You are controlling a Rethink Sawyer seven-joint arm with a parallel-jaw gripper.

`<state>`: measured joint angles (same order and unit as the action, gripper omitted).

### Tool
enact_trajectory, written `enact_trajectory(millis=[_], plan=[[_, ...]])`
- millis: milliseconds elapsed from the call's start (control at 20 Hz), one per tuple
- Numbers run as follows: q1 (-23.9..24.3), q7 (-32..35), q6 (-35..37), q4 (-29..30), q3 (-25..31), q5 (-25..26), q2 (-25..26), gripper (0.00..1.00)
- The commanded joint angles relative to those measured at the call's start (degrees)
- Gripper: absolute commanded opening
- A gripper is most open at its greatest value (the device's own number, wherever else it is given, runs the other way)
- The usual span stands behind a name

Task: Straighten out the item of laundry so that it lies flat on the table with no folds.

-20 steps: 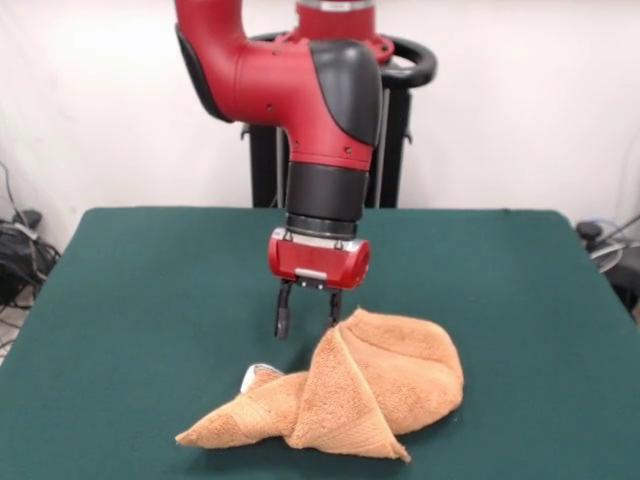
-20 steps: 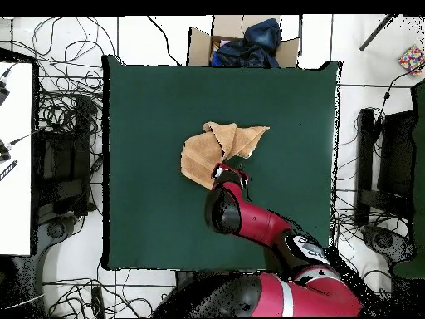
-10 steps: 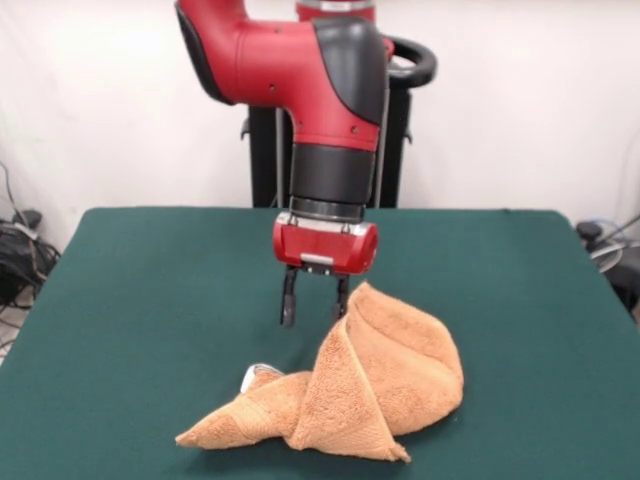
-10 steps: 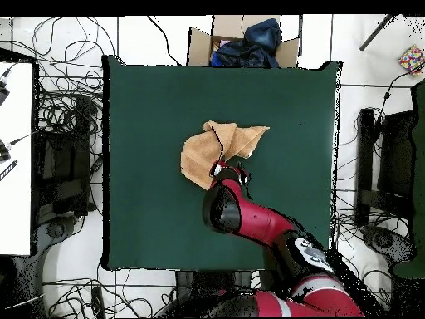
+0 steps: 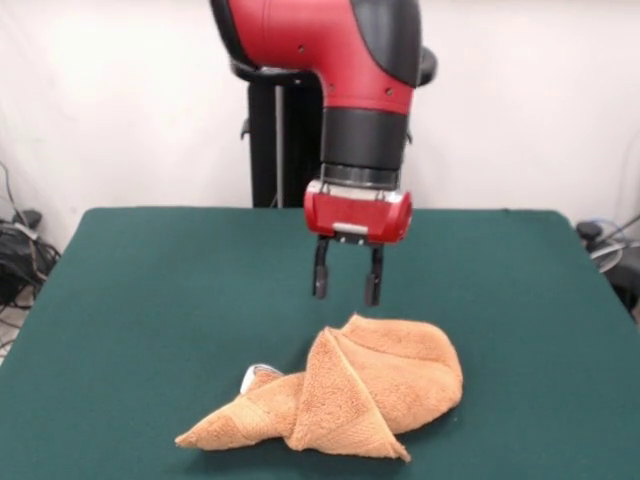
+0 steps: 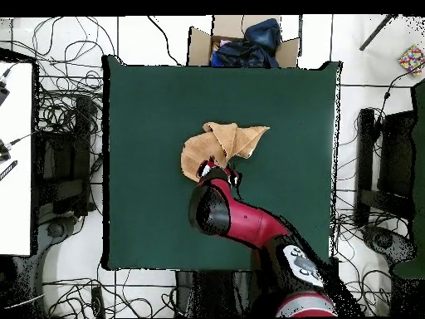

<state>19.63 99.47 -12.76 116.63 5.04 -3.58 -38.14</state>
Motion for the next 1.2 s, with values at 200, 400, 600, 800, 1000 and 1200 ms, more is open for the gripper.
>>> enact_trajectory(millis=[200,400,600,800,1000,1200], plan=[[-3.7,12.9,12.8,3.0,-1.0,-6.4,-6.1,1.0],[-4.5,12.8,13.5,2.7,-1.7,-6.7,-6.5,1.0],[-2.2,13.8,6.5,1.4,1.4,-5.1,-1.1,1.0],[-1.1,15.2,1.3,1.0,2.9,-3.9,1.5,1.0],[-1.6,15.5,-2.8,0.4,2.7,-3.7,4.1,1.0],[-3.0,15.2,-5.4,0.2,1.3,-4.4,5.2,1.0]])
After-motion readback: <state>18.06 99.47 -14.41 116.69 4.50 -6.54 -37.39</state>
